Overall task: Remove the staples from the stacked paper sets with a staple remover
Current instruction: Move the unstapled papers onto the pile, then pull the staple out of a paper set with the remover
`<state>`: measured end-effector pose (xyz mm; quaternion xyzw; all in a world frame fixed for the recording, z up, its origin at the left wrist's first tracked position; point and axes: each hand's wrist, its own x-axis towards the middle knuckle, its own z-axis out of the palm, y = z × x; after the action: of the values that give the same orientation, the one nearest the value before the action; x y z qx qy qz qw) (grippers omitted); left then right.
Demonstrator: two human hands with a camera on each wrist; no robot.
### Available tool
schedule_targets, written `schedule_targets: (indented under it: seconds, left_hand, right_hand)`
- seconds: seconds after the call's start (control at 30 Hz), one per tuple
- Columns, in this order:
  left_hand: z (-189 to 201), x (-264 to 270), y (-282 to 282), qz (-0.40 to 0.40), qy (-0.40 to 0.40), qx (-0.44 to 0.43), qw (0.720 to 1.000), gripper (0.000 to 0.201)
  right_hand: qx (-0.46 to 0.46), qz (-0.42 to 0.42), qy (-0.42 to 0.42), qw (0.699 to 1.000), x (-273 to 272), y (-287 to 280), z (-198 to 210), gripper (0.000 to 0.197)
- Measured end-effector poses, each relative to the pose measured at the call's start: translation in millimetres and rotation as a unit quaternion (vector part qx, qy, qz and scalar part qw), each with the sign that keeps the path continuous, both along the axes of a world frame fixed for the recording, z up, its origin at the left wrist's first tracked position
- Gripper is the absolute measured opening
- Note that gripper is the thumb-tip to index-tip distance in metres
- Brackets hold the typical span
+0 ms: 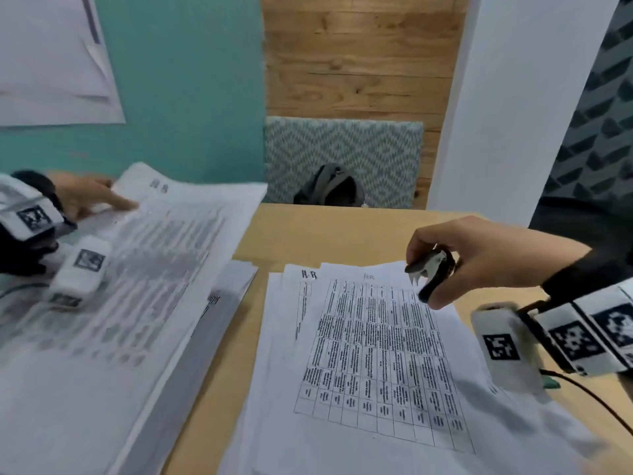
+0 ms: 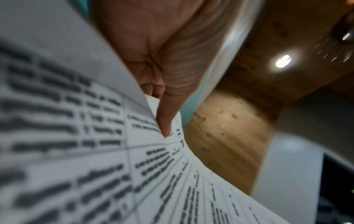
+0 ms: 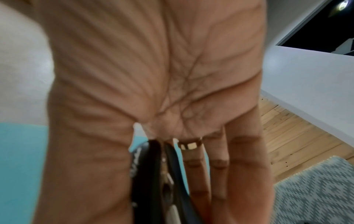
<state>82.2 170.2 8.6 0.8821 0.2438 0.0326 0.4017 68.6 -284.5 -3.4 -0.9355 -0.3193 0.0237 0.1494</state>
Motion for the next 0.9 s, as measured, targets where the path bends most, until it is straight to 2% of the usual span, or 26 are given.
schedule_targets:
  seconds: [0.07, 0.1, 0.13, 0.2, 0.3, 0.33, 0.4, 0.43, 0.47, 0.53, 0.63, 0.7, 0.8, 0.9]
  left_hand:
    - [-37.2, 14.8, 34.8, 0.004, 0.048, 0.033, 0.998, 0.032]
    - [-55.7, 17.8, 42.5, 0.016, 0.062, 0.055, 0.996, 0.031]
    - [-70.1, 23.2, 47.5, 0.029, 0.062, 0.083, 0.994, 0.029]
    - [-92.4, 22.6, 45.0, 0.04, 0.081, 0.136, 0.987, 0.039]
    - [-97.7, 17.9, 39.0, 0.034, 0.119, 0.169, 0.978, 0.074]
    - [-93.8, 16.4, 37.1, 0.027, 0.135, 0.206, 0.969, 0.087]
    - [-77.4, 11.5, 23.1, -0.009, 0.171, 0.317, 0.933, 0.11]
    - [-66.9, 9.5, 12.5, -0.041, 0.175, 0.362, 0.915, 0.114]
    - [-55.1, 6.8, -2.2, -0.067, 0.17, 0.379, 0.907, 0.112]
    - [-33.6, 5.7, -37.4, -0.123, 0.157, 0.385, 0.901, 0.092]
    - [-14.1, 18.2, -100.0, -0.212, 0.125, 0.345, 0.906, 0.06]
    - [-12.5, 35.6, -142.4, -0.273, 0.114, 0.303, 0.906, 0.046]
    - [-27.0, 67.2, -200.6, -0.359, 0.114, 0.287, 0.881, 0.038]
    - [-49.6, 92.1, -248.7, -0.419, 0.113, 0.31, 0.846, 0.045]
  right_hand:
    - [0.001, 0.002, 0.004, 1.0, 0.5, 2.2, -1.6, 0.04]
    - [0.001, 0.001, 0.007, 1.0, 0.8, 3.6, -2.5, 0.041]
    - [-0.002, 0.0, 0.009, 1.0, 1.3, 4.9, -3.6, 0.042]
    - [-0.013, 0.002, 0.008, 1.0, 2.3, 6.7, -5.2, 0.04]
    - [-0.026, 0.001, 0.005, 1.0, 3.0, 6.9, -5.6, 0.037]
    - [-0.031, -0.001, 0.003, 1.0, 3.2, 6.4, -5.4, 0.037]
    - [-0.039, -0.01, 0.002, 0.999, 3.4, 5.3, -4.4, 0.037]
    - [-0.04, -0.013, 0.002, 0.999, 3.5, 5.1, -4.1, 0.037]
    - [-0.042, -0.015, 0.002, 0.999, 3.7, 4.7, -4.0, 0.037]
    - [-0.045, -0.016, 0.001, 0.999, 3.8, 5.3, -4.0, 0.036]
    - [-0.051, -0.019, 0.008, 0.999, 3.4, 7.2, -4.7, 0.036]
    - [-0.054, -0.026, 0.017, 0.998, 4.1, 6.8, -5.2, 0.037]
    - [-0.052, -0.047, 0.018, 0.997, 6.3, 0.4, -1.7, 0.041]
    - [-0.029, -0.075, 0.017, 0.997, 8.0, -11.6, 6.0, 0.039]
